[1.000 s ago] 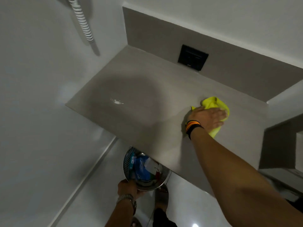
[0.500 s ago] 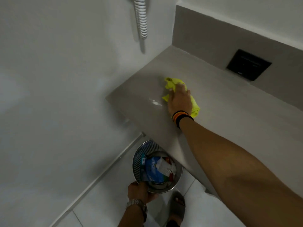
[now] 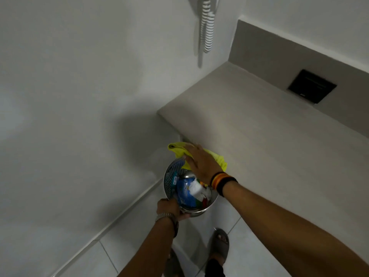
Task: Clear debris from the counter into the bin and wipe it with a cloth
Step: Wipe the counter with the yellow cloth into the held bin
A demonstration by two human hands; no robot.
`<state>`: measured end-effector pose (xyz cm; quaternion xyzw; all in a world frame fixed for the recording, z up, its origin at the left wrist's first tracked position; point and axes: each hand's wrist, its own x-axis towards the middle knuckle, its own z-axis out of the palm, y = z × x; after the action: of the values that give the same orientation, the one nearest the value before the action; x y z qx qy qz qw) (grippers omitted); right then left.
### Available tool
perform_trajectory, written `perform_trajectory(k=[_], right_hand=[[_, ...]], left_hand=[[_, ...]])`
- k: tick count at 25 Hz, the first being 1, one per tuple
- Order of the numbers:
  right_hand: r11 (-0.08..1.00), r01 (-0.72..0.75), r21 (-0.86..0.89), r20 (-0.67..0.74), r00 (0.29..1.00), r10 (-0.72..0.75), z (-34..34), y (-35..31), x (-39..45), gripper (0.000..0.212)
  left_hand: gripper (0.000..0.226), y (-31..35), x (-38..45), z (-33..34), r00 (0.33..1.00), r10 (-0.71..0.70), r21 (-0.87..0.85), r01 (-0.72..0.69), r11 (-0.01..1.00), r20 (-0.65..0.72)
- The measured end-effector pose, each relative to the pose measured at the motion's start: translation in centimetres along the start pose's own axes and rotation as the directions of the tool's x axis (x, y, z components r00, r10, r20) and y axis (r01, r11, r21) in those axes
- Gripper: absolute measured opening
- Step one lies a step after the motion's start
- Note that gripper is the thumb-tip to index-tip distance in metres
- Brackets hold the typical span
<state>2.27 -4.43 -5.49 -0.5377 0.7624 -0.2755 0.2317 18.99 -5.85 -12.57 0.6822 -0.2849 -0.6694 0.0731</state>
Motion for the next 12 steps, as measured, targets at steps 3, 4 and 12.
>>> perform_trajectory(k=[3, 4, 12], right_hand=[[0.999, -0.032, 0.039, -0.139, 0.99, 0.037, 0.8, -3.0, -4.2, 0.053], [0.999, -0.034, 0.005, -0.101, 0.994, 0.034, 1.1, -3.6, -5.6, 0.056], [0.988, -0.075, -0.132, -0.03, 0.997, 0.072, 1.8, -3.7, -8.6, 0.064]], left_hand=[[0.038, -0.3, 0.3, -1.7, 0.999, 0.032, 0.098, -0.032, 0.995, -0.001], [0.04, -0.5, 0.1, -2.3, 0.999, 0.038, 0.116, -0.037, 0.993, -0.005], [0.038, -2.1, -1.9, -3.5, 0.999, 0.045, -0.005, -0.045, 0.999, 0.02]])
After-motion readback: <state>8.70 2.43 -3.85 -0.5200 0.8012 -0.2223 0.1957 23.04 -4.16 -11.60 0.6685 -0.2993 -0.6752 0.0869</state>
